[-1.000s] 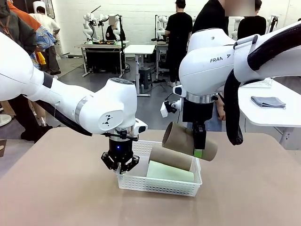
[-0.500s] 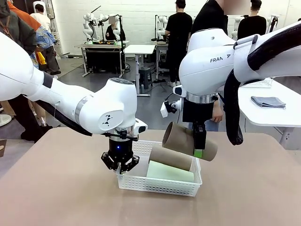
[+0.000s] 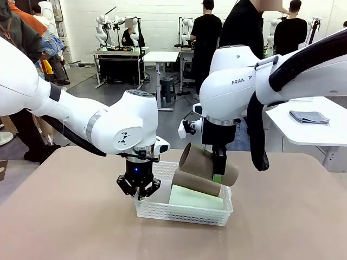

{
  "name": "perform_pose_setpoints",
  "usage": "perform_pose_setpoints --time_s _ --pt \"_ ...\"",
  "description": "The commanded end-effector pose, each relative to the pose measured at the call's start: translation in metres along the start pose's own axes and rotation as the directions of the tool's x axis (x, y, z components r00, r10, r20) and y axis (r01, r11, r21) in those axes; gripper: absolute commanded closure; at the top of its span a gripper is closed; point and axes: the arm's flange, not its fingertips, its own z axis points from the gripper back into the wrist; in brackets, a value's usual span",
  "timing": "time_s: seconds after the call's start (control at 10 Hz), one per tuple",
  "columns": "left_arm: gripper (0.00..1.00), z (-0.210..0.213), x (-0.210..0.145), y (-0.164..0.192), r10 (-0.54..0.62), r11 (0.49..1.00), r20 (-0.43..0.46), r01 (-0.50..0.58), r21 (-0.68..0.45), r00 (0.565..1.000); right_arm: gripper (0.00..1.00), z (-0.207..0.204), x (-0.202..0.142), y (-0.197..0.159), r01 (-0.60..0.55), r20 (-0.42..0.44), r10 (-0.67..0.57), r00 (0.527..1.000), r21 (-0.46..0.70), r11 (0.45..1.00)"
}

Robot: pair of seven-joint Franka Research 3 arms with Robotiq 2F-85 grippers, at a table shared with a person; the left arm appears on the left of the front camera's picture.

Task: Clean and organize the cups into the basket.
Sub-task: Pick up the Reusable plastic cup from the right side of the table and stack it inside the Organizing basket in the center of the table.

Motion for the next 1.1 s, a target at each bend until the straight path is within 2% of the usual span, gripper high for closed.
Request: perform_pose_setpoints --time_s 0.0,0.9,1.0 --pt "1.0 -0.001 -0.001 -0.001 -0.004 1.0 0.001 0.004 0.005 1.0 0.19 -0.007 0.011 -0.006 0.016 0.004 -0.016 1.0 0.029 0.999" --pt "1.0 -0.001 -0.001 -0.001 -0.004 1.0 0.001 0.004 0.005 1.0 0.19 -0.049 0.023 -0.034 -0.004 -0.032 0.006 0.999 0.076 0.997" --pt "1.0 -0.001 -0.001 -0.001 -0.004 1.0 0.001 0.004 0.005 1.0 0.04 -0.049 0.023 -0.034 -0.009 -0.041 0.012 0.999 0.066 0.998"
